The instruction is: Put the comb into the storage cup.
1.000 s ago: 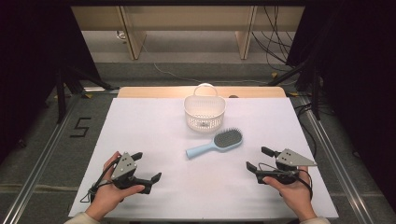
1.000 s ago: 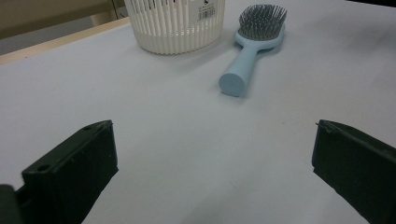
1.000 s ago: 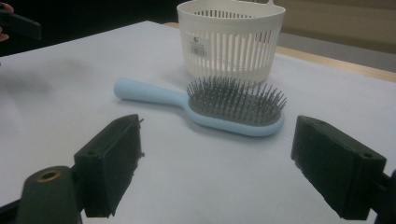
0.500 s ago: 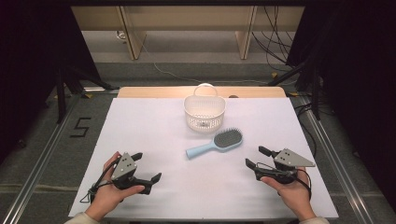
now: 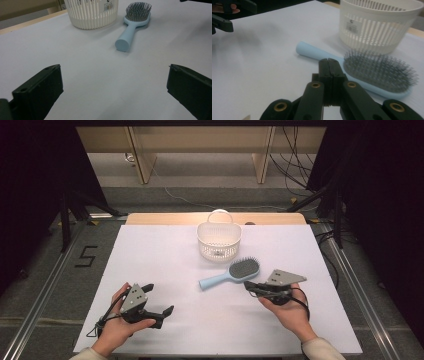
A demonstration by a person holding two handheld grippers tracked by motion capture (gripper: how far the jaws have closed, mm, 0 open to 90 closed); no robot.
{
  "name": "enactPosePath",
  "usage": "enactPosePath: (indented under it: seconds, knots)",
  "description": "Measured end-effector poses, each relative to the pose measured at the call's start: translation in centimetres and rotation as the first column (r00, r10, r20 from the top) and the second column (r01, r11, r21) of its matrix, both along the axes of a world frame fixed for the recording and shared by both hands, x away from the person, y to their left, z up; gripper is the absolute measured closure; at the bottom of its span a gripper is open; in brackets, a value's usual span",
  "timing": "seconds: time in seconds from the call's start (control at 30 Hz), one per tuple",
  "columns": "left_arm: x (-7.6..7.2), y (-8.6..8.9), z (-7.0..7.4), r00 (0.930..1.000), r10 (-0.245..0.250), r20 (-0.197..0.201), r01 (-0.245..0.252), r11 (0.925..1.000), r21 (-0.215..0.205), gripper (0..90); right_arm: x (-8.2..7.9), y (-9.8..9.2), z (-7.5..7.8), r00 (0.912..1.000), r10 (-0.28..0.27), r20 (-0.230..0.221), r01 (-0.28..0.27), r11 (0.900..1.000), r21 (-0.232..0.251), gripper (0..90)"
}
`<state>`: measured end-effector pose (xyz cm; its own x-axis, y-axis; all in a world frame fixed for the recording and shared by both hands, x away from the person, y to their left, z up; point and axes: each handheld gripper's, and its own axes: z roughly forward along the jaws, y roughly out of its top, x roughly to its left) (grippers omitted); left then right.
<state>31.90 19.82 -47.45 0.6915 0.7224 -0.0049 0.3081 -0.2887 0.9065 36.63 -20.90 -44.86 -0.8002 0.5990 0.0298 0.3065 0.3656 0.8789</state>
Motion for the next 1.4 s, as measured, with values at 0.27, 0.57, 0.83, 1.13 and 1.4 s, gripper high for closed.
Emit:
enactPosePath:
  seconds: [0.27,0.57,0.83,1.13,1.4]
  knots:
    - [0.0,0.0,0.0,1.0,0.005,-0.003,-0.005,1.0,0.006,0.0,2.8,5.9,-0.6,0.9978,0.029,-0.059,-0.036,0.993,-0.116,90.0]
    - [-0.1,-0.1,-0.1,1.0,-0.004,-0.007,0.004,1.0,0.008,0.0,6.8,11.6,-1.8,0.9955,0.011,-0.095,-0.032,0.975,-0.22,90.0]
    - [-0.1,-0.1,-0.1,0.9999,-0.005,-0.01,0.005,0.9999,0.012,0.2,8.5,13.2,-2.8,0.9848,-0.043,-0.168,-0.002,0.966,-0.26,90.0]
    - [-0.1,-0.2,-0.1,0.9999,-0.004,-0.012,0.005,0.9999,0.012,0.3,9.1,13.3,-2.3,0.9565,-0.076,-0.282,-0.019,0.947,-0.321,90.0]
    - [-0.1,-0.2,-0.2,0.9998,-0.005,-0.018,0.005,0.9999,0.012,0.6,8.0,12.7,-2.1,0.9428,-0.076,-0.325,-0.06,0.919,-0.389,90.0]
